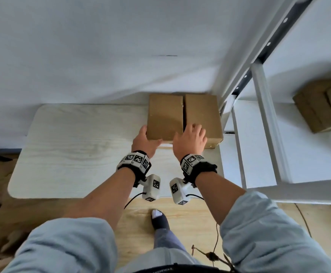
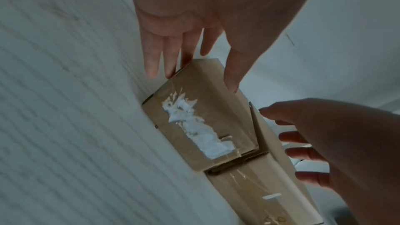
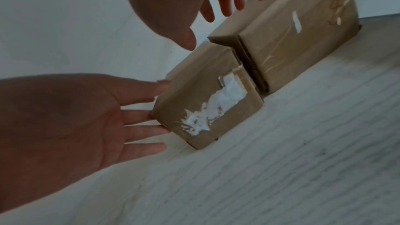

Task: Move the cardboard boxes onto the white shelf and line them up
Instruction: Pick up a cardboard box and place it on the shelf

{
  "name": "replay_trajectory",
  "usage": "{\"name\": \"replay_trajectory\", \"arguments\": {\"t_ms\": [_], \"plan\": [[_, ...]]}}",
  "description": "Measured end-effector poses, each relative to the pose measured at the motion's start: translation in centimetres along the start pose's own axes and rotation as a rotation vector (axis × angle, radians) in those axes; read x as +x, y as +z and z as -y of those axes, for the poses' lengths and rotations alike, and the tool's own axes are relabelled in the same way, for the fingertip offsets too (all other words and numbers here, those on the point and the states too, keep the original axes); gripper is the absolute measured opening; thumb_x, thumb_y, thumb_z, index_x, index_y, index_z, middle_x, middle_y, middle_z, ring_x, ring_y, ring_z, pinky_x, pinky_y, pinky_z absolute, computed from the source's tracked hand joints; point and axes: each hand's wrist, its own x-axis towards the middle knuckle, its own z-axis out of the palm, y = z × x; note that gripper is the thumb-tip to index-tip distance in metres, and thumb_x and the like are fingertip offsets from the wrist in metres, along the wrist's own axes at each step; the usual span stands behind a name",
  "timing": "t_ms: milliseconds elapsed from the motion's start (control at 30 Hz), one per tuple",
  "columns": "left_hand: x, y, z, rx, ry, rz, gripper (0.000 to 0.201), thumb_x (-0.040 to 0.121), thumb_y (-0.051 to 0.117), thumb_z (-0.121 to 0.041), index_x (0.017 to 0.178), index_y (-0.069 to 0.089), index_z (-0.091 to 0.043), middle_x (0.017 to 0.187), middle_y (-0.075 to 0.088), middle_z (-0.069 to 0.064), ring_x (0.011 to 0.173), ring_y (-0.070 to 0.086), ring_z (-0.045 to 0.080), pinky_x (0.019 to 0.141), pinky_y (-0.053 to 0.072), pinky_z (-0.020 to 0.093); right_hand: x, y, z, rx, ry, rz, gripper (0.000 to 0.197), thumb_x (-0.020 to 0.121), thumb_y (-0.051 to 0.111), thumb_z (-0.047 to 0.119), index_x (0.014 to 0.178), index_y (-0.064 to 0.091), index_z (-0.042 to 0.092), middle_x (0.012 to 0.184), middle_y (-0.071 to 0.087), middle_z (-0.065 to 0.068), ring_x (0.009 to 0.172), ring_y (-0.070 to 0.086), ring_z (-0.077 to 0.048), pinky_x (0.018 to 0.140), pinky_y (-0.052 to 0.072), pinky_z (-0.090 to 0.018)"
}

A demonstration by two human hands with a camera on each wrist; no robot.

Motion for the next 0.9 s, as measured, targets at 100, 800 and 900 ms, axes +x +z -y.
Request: {"name": "replay_trajectory", "arguments": {"t_ms": [100,800,900], "plan": [[-0.5,-0.5,0.0,0.091,0.047,-0.007,0.070,0.084,0.076,-0.030,0.145,0.042,-0.026,0.132,0.061,-0.004,0.121,0.058,0.020,0.097,0.042,0.026,-0.3,-0.2,-0.4,0.036,-0.010,0.004,0.043,0.091,0.056,0.037,0.126,0.049,0.013,0.127,0.048,-0.009,0.114,0.044,-0.029,0.095,0.037,-0.042],[-24.3,-1.3,4.4,0.411,0.599,0.020,0.079,0.083,0.077,-0.032,0.150,0.036,-0.019,0.145,0.052,0.002,0.132,0.048,0.024,0.107,0.042,0.037,-24.1,-8.5,-8.8,-0.025,-0.123,-0.235,0.062,0.088,0.058,0.039,0.144,0.044,0.016,0.138,0.052,-0.009,0.124,0.048,-0.033,0.098,0.045,-0.050],[-28.1,0.1,4.7,0.441,0.700,0.076,0.087,0.080,0.079,-0.031,0.152,0.033,-0.016,0.147,0.050,0.005,0.135,0.045,0.025,0.108,0.040,0.036,-28.1,-9.9,-11.7,-0.065,-0.072,-0.271,0.065,0.087,0.059,0.040,0.145,0.042,0.016,0.138,0.052,-0.009,0.122,0.049,-0.032,0.096,0.045,-0.048]]}}
